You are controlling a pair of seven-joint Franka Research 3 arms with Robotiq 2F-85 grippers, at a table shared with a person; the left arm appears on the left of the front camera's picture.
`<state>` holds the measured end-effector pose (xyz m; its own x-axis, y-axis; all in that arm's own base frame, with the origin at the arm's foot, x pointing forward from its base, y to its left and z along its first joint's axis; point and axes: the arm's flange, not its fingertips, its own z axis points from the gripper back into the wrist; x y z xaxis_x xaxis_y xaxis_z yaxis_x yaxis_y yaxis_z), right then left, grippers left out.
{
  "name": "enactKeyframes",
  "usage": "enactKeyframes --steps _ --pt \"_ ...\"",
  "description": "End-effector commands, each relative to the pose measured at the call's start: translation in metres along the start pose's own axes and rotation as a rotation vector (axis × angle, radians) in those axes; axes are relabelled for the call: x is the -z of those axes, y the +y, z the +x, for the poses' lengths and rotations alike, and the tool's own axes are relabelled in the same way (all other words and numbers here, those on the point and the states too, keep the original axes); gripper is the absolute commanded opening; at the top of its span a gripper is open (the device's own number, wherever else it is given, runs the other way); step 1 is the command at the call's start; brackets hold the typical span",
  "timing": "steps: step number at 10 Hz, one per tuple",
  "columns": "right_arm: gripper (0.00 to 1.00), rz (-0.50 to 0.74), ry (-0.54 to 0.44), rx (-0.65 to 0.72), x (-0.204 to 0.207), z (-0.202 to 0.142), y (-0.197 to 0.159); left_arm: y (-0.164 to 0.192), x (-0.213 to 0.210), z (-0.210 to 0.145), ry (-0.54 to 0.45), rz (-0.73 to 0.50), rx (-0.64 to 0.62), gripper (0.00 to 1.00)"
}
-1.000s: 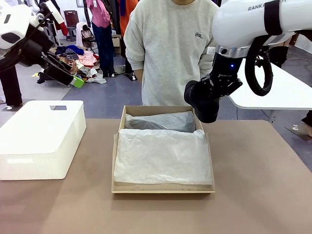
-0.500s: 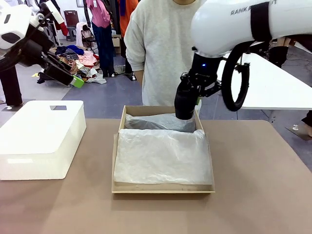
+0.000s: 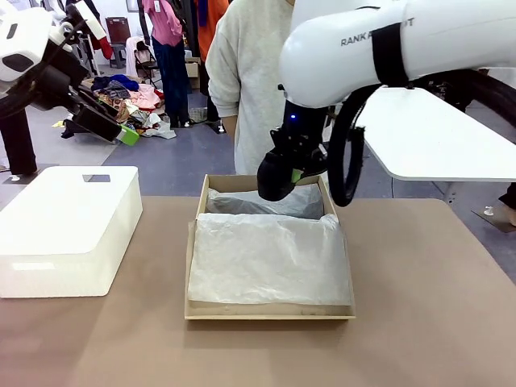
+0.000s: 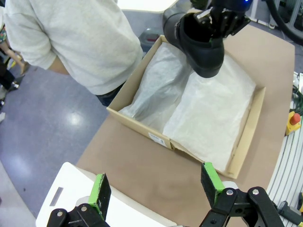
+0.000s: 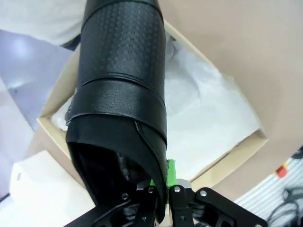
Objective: Pack the shoes into the box.
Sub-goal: Place the other shoe of the Shoes into the Shoes Box.
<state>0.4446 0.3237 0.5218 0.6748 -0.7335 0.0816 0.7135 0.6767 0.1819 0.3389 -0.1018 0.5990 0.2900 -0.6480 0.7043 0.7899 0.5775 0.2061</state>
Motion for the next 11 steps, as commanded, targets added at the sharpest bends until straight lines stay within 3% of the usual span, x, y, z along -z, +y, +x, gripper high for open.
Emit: enactKeyframes --steps 1,3,5,10,11 --pt "0.0 0.026 0.008 0.115 -0.008 -0.003 0.029 0.0 -0.001 0.0 -0.005 -0.009 0.002 1.0" --pt "0.0 -0.017 0.023 0.163 0.001 -0.006 0.042 0.0 -0.001 0.0 -0.005 -0.009 0.002 1.0" --pt "0.0 -0.002 0.042 0.121 0.006 -0.002 0.028 0.0 -0.001 0.0 -0.005 -0.009 0.002 1.0" --pt "0.0 -0.013 0.054 0.127 0.011 -0.002 0.033 0.0 -0.001 0.0 -0.005 -0.009 0.002 1.0" --pt "0.0 0.026 0.039 0.256 0.009 -0.011 0.039 0.0 -0.001 0.0 -0.005 -0.009 0.002 1.0"
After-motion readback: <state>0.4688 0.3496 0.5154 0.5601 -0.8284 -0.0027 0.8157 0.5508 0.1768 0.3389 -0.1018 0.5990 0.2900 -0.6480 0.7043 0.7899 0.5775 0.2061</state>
